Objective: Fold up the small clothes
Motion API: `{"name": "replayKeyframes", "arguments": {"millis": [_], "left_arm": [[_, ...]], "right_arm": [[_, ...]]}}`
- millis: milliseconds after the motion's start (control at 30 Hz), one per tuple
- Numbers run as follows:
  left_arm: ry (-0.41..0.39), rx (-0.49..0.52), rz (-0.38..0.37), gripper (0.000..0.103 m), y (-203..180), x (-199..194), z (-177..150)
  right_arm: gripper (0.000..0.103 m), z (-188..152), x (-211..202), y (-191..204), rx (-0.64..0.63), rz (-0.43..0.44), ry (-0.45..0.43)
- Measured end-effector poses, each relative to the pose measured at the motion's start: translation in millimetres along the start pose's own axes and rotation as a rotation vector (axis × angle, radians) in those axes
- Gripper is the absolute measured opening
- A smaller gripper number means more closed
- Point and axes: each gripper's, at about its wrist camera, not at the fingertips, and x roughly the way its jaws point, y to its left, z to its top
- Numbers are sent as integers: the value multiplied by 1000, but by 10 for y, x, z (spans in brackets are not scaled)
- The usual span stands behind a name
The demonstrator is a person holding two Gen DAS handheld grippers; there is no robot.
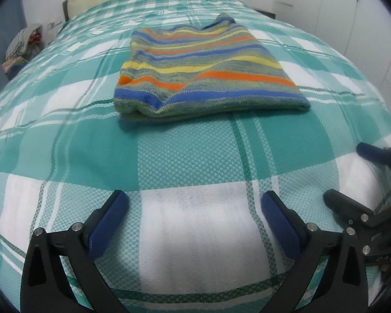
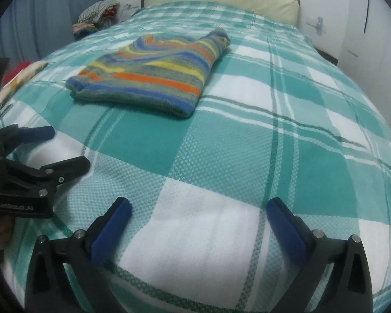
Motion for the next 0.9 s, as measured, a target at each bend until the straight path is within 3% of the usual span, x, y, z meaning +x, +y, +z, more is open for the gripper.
{"name": "replayKeyframes", "arguments": {"millis": [900], "left_arm": [[18,18,25,102,-68,35,-22]], "right_arm": [[103,-32,27,71,-23,-30,8]]}}
